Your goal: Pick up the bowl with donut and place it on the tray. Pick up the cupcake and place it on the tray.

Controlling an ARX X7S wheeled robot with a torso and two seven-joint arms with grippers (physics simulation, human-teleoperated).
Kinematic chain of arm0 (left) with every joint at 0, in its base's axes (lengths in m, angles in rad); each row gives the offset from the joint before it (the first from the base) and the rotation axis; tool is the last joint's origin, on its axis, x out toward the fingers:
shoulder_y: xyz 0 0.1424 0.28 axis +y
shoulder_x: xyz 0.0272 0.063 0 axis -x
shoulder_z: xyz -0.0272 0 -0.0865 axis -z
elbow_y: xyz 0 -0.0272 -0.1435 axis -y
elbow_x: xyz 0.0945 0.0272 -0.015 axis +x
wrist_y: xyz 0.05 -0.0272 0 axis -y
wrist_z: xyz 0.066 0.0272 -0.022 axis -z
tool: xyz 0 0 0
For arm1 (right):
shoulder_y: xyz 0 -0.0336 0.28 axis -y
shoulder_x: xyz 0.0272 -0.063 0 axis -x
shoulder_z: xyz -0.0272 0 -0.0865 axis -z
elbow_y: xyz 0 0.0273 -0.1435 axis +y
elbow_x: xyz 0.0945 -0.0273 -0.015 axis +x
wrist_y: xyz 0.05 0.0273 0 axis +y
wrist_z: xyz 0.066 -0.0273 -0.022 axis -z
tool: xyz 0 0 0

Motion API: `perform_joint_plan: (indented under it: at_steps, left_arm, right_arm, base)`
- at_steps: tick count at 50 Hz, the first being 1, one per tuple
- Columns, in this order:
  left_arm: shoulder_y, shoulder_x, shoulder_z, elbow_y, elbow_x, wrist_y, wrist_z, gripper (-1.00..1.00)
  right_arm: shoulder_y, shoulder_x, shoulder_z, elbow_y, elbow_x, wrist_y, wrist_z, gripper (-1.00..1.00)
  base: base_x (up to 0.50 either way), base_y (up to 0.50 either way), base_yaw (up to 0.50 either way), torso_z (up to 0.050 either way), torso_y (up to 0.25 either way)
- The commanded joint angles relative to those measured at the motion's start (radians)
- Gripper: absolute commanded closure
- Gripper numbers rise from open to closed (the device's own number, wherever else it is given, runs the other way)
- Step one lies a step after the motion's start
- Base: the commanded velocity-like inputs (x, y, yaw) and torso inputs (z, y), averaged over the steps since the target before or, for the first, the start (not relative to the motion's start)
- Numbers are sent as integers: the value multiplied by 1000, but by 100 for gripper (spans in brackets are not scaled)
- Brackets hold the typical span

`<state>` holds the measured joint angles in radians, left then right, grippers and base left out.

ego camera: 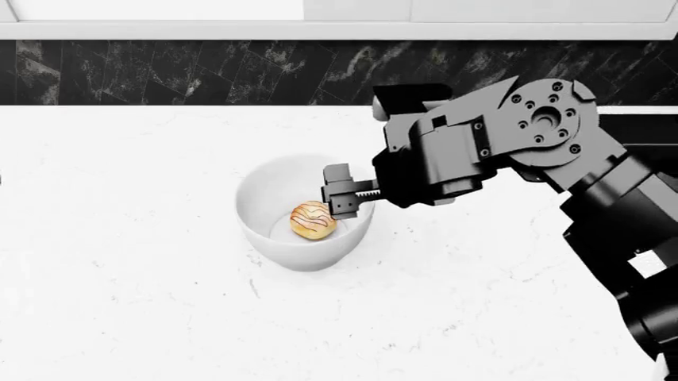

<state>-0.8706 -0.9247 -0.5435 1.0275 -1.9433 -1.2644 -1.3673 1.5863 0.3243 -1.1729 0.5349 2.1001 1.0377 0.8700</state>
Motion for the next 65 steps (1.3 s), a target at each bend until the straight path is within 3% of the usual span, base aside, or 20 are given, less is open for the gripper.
perform_joint_plan:
  at_steps: [1,17,18,47,65]
  left_arm:
    - [3,27,-17,-1,11,-28,14,-100]
    - [5,33,-37,0,-8,-39,3,-100]
    - [5,34,-39,0,-9,-41,3,-100]
    - [6,38,-88,-1,-47,-54,-14,-100]
    - [6,102,-88,-8,-13,-110,9,-100]
  right_arm:
    - [-15,-11,-8,9,-38,-6,-57,-100]
    - [-41,-13,-37,27,-78,5,-103,-100]
    - [-40,-15,-41,36,-86,5,-107,100]
    - [-6,24,-33,20,-82,-35,1,100]
    - [-27,174,115,-213,5,-138,-14,100]
  base:
    - [0,0,0,0,0]
    - [0,0,0,0,0]
    - [0,0,0,0,0]
    - [0,0,0,0,0]
    - [0,0,0,0,0]
